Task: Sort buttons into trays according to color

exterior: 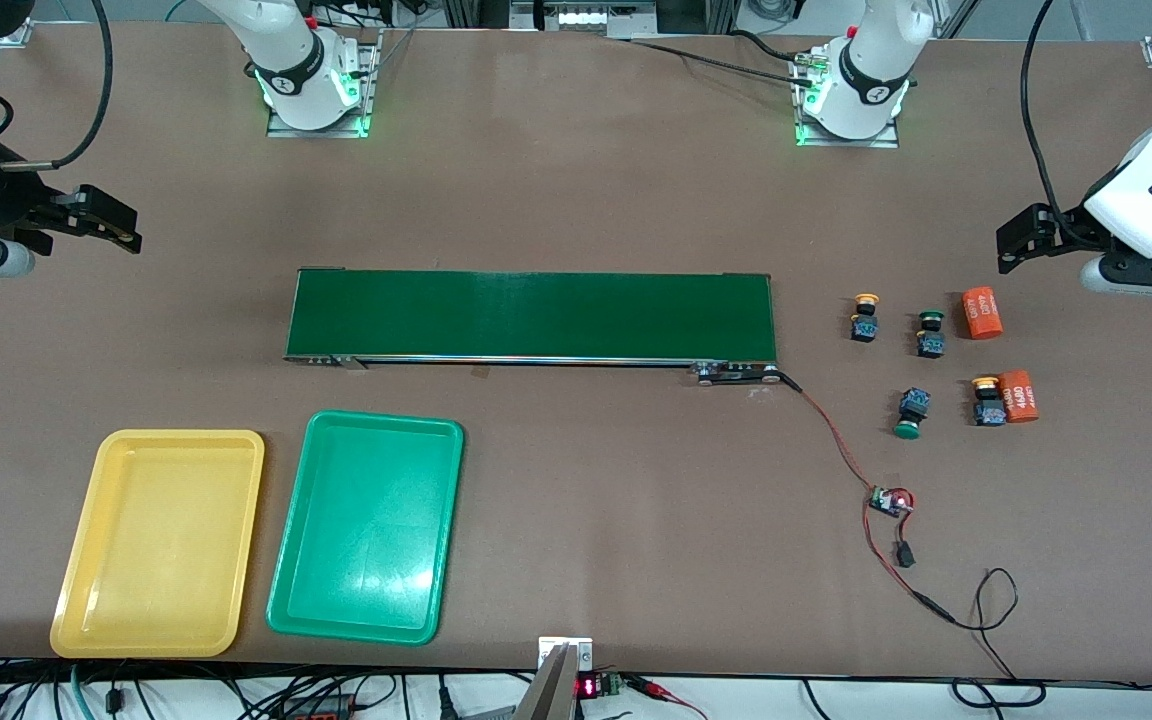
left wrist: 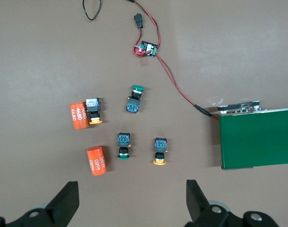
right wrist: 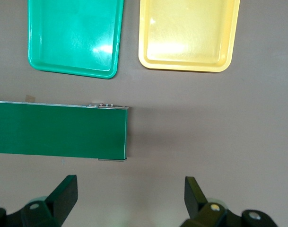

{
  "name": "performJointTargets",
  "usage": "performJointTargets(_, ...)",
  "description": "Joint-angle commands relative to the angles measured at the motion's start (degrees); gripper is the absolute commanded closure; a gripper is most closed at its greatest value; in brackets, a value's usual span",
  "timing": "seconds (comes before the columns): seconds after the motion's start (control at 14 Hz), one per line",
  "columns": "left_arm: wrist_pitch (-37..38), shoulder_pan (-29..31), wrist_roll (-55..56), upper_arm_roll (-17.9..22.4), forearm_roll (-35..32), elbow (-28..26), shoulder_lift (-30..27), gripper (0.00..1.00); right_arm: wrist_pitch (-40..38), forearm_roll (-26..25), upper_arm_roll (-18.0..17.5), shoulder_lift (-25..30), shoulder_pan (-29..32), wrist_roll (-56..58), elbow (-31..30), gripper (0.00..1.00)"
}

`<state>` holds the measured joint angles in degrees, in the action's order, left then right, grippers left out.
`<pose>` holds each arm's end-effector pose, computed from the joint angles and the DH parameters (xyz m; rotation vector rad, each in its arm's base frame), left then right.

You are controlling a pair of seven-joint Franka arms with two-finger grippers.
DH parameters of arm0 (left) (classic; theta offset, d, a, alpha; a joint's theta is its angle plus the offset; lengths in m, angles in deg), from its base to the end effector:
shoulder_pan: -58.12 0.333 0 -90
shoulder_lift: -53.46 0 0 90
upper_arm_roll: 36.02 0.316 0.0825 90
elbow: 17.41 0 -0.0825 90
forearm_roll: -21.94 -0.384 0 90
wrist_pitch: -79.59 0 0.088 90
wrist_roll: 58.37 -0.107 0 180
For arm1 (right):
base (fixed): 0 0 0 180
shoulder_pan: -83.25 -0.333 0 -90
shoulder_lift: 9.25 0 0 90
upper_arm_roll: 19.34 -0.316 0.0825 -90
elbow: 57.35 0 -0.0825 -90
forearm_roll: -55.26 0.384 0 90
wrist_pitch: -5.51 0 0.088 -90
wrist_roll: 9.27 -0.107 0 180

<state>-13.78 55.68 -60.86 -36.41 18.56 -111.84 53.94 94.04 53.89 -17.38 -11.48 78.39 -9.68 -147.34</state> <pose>0.5595 -0.0216 0.5885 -3.0788 0.1496 0.0412 0.5620 0.0262 0.6007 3.1122 0.0679 -0.0991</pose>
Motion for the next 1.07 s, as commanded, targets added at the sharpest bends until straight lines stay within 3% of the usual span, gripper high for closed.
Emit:
performJointTargets(0.0,2.3,0.2,0.6,0.1,-0.3,1.1,-0.4,0.0,0.2,-0.1,-0.3,1.1,0.2,-0.8,-0.7,0.0)
performJointTargets(0.14,7.3,0.2,0.5,0.1,-0.3,1.8,0.1,0.0,0.3,-0.1,-0.3,1.1,0.2,-0.8,-0.7,0.0)
performJointTargets(0.64,8.1,1.0,-0.4,0.1,-0.8,2.0,5.1,0.0,0.2,0.0,-0.3,1.0,0.2,-0.9,-0.7,0.0)
performJointTargets(0.79,5.7,3.3,-0.8,0.0,-1.0,2.0,8.5,0.0,0.3,0.0,-0.3,1.1,0.2,-0.9,-0.7,0.0)
performJointTargets(1.0,-3.8,3.4,-2.5,-0.1,-1.4,0.7,12.8,0.0,0.3,0.0,-0.3,1.1,0.2,-0.9,-0.7,0.0)
